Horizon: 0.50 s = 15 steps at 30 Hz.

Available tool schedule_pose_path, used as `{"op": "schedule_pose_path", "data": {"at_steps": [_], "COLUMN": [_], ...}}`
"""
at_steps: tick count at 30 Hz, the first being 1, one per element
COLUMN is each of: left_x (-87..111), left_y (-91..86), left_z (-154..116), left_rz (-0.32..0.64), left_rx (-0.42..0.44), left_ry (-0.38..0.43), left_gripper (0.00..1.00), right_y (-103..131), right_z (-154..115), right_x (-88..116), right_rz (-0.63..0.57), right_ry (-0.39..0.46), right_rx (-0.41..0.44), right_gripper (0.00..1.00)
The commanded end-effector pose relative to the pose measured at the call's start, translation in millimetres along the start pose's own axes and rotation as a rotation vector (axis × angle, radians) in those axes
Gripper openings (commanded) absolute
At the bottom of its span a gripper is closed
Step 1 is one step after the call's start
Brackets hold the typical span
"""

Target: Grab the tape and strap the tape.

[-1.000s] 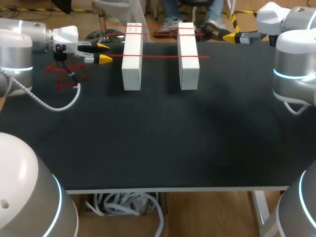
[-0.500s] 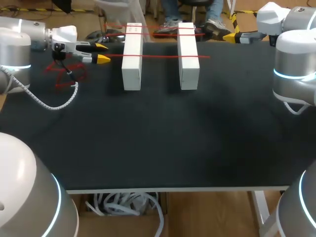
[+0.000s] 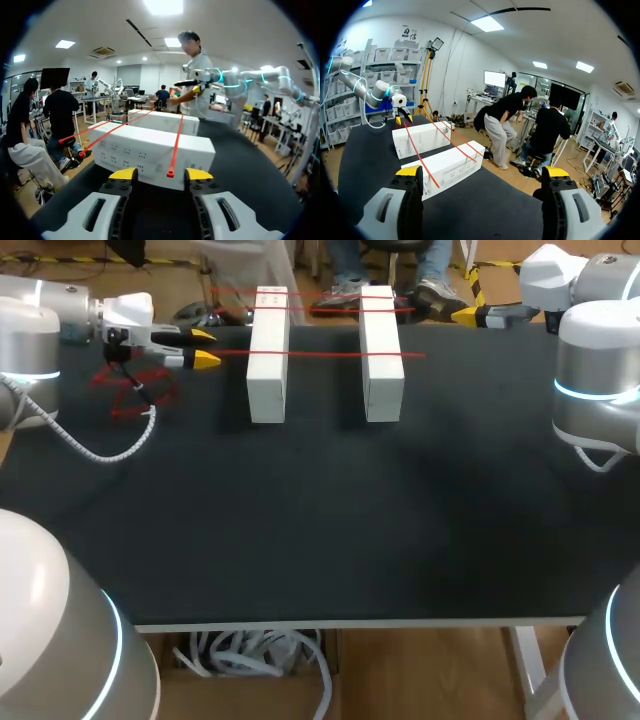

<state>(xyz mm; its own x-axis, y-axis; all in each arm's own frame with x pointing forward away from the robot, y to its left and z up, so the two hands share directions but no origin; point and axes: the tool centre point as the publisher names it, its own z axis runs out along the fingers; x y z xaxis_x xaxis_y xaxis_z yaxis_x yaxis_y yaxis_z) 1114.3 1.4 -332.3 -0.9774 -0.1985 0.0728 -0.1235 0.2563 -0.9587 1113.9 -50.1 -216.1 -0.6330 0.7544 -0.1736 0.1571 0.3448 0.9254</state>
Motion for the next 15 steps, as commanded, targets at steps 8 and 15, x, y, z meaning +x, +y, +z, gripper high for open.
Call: {"op": "schedule_pose_path", "data": {"at_steps": [8, 15], "left_x": [1.9, 2.6], "left_y": [2.9, 3.2], "left_z": [-2.8, -4.4], "left_rz": [-0.005, 0.001], "left_rx": [0.001, -0.002], "left_ry": [0.007, 0.013], "left_gripper": [0.24, 0.27], "right_y": [0.0, 0.0], "right_z": [0.0, 0.0], "right_x": [0.1, 0.1], "right_rz": [0.000, 0.000], "right_ry": [0.000, 0.000], "right_rx": [0.000, 0.000], "right_gripper": [1.00, 1.00]}}
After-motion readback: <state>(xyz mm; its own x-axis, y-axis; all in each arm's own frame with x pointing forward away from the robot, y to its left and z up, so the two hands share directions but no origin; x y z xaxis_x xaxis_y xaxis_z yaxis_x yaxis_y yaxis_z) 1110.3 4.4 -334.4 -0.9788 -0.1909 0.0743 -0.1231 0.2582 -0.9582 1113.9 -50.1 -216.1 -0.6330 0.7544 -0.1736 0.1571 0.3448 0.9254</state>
